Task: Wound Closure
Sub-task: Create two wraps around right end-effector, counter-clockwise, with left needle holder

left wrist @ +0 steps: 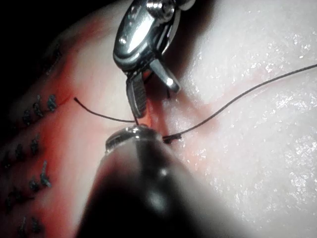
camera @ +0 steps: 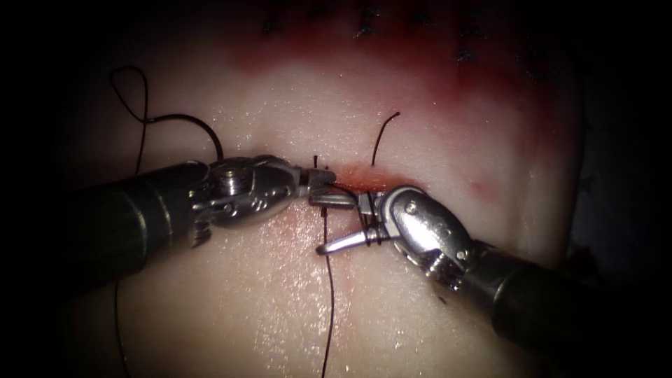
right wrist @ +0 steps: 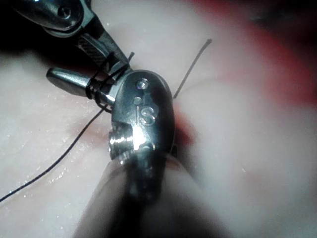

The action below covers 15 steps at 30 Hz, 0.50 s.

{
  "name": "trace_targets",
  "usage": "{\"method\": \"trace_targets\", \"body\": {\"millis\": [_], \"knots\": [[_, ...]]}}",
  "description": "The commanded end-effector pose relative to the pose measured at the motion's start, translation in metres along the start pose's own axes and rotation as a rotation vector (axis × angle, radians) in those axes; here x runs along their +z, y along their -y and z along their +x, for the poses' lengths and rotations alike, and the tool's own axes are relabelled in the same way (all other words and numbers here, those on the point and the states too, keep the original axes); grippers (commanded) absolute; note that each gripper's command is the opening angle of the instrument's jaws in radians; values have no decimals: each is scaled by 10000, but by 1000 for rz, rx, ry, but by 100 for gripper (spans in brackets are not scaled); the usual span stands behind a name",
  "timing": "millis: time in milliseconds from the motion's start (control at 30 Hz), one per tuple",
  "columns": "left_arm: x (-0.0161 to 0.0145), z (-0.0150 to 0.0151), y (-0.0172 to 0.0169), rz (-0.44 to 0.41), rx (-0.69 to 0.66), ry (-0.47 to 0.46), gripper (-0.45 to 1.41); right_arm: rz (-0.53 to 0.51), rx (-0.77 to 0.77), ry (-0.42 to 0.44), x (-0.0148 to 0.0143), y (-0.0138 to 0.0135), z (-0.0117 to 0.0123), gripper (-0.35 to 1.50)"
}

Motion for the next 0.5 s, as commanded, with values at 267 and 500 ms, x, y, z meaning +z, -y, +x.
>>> {"method": "trace_targets", "body": {"millis": [267, 500], "knots": [[18, 0, -18, -2, -27, -43, -35, -96, 29, -170, -6, -14, 8, 81], [14, 7, -29, -5, -33, -52, -35, -242, 59, -235, -41, -37, 19, 78]]}}
